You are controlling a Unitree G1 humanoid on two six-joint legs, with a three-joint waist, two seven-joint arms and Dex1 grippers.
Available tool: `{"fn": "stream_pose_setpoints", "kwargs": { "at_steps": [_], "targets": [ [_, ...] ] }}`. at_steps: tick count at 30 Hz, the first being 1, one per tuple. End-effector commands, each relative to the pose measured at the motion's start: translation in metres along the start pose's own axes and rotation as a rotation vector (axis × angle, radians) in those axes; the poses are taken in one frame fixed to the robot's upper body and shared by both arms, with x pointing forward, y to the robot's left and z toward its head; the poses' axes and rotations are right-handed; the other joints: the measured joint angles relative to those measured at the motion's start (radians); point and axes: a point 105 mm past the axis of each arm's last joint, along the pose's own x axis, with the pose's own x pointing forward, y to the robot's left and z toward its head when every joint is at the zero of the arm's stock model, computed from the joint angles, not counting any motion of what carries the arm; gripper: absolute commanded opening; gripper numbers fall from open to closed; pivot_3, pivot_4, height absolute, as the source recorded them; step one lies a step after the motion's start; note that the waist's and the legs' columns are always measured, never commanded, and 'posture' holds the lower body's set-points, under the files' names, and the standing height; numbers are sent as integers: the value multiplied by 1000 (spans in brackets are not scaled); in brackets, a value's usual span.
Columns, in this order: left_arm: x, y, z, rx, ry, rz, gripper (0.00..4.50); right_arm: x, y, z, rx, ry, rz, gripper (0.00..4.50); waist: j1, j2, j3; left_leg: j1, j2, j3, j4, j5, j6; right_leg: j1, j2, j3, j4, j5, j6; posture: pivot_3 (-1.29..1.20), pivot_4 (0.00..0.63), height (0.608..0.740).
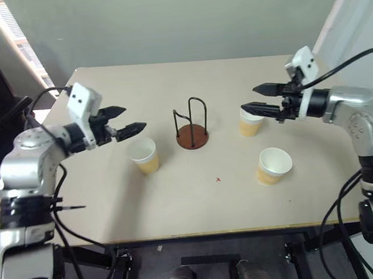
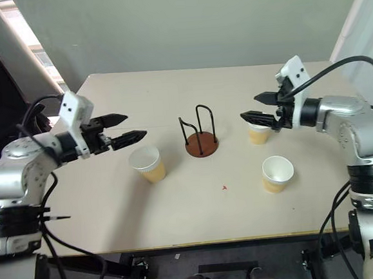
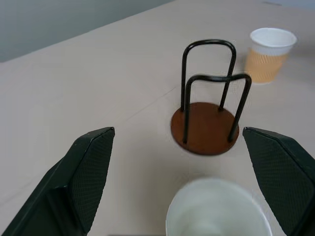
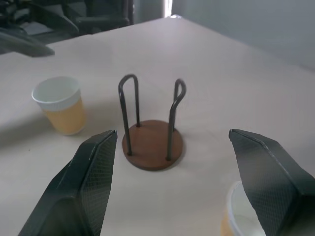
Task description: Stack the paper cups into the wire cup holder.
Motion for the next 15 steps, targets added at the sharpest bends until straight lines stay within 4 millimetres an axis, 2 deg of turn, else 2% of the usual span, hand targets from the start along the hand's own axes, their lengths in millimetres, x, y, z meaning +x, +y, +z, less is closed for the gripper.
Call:
{"fn": "stream_pose_setpoints", "kwargs": {
  "at_steps": [1, 7, 15],
  "targets": [
    [12, 5, 11, 55, -14, -22, 4500, -16, 1, 15, -33, -31, -43, 3763, 0, 0, 0, 0, 0, 0, 0, 0, 0, 0, 0, 0, 0, 0, 0, 0, 150, 740],
    [35, 8, 4, 56, 20, -40, 4500, -29, -2, 17, -37, -20, -95, 3763, -3, 0, 0, 0, 0, 0, 0, 0, 0, 0, 0, 1, -2, 1, 2, 0, 150, 740],
    [55, 12, -6, 75, 58, -13, 4500, -32, -1, 16, -40, -14, -115, 3763, -2, 0, 0, -1, 0, 0, 0, 1, 2, 1, 0, 1, -6, 1, 4, 0, 150, 740]
  ]
}}
